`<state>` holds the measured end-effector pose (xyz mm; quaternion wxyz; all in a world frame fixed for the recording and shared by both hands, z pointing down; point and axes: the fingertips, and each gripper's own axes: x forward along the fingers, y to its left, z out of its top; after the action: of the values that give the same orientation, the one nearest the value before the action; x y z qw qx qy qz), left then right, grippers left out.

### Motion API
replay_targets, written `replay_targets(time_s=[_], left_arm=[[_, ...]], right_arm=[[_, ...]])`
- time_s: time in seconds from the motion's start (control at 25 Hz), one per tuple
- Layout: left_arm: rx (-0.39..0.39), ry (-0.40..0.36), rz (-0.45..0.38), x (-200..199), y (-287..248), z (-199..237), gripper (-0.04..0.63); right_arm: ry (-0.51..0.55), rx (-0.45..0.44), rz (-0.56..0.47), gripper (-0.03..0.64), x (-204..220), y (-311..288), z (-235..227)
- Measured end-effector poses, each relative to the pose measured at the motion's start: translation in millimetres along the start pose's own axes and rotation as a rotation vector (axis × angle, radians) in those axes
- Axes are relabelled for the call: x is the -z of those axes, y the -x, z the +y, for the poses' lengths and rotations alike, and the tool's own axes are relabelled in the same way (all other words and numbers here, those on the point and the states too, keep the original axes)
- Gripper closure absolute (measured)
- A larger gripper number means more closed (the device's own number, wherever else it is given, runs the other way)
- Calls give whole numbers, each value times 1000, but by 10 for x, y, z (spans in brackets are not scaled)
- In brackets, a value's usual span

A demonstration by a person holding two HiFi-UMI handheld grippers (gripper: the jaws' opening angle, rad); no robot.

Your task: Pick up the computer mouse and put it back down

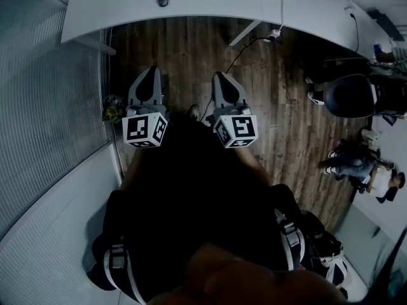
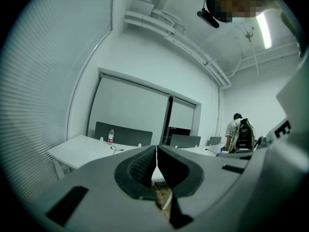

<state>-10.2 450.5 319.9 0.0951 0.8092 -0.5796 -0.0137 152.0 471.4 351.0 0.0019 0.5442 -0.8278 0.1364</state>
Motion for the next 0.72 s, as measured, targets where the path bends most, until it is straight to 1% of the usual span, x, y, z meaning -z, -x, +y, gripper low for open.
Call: replay_targets(time_s=[0.16, 0.32, 0.52, 0.72], left_arm=[[-33, -1, -4, -22, -53, -83, 589], [-49, -10, 5, -3, -90, -109, 589], [-57, -8, 15, 68, -248, -87, 589], [-48, -1, 32, 94, -483, -105, 589]], right_arm=[[-9, -6, -13, 617, -77, 22, -214], [-24, 2, -18, 617, -102, 37, -360], [-22, 4, -5, 617, -41, -101, -492], [-23, 7, 8, 617, -61, -237, -617]])
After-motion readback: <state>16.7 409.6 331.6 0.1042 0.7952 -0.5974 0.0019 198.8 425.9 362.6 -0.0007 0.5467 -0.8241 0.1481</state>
